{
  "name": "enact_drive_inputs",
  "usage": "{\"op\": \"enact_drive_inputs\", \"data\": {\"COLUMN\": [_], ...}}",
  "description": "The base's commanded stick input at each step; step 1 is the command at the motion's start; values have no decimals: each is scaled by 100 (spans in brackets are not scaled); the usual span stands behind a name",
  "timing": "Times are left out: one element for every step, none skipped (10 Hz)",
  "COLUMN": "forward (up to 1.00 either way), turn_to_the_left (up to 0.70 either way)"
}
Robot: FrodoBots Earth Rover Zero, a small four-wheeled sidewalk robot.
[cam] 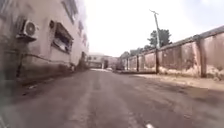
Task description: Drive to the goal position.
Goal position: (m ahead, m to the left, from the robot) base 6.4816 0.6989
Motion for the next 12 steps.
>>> {"op": "enact_drive_inputs", "data": {"forward": [70, 70, 70, 70, 70, 70, 70, 70, 70, 70, 70, 70], "turn_to_the_left": [1, 1, 1, 1, 1, 1, 1, 1, 1, 1, 1, 1]}}
